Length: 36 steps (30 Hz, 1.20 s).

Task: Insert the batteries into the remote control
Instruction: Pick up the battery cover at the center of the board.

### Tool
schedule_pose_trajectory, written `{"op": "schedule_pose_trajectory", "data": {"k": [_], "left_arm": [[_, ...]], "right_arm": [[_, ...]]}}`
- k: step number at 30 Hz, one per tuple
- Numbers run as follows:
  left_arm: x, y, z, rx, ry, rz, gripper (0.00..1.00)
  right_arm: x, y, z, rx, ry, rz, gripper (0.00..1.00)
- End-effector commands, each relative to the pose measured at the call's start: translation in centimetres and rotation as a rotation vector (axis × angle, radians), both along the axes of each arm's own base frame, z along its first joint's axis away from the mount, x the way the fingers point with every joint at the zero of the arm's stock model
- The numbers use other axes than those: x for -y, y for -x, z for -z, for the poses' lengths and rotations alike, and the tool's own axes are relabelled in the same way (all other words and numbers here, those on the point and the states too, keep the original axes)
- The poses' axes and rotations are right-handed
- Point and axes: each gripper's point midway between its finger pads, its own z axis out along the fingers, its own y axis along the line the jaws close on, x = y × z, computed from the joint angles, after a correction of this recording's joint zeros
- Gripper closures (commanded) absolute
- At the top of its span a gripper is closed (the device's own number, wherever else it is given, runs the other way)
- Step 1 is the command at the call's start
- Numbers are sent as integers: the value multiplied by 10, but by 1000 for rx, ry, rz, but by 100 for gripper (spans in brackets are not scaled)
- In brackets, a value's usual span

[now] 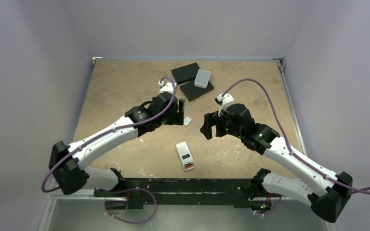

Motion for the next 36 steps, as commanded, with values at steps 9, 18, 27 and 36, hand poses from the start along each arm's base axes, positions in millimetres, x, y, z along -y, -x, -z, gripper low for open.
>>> {"op": "schedule_pose_trajectory", "data": {"k": [9, 18, 27, 36], "left_arm": [[-87, 45, -58, 147, -2, -75, 10], [-105, 77, -44, 131, 42, -27, 1], [-95, 85, -47, 174, 144, 39, 1], [-87, 89, -43, 162, 163, 89, 1]], "right_arm": [[-47, -52, 20, 71, 89, -109, 1], [-80, -86, 74, 16, 220, -212, 1], [-92, -119, 110, -43, 364, -246, 3], [-85, -130, 145, -139, 405, -247, 10]]}}
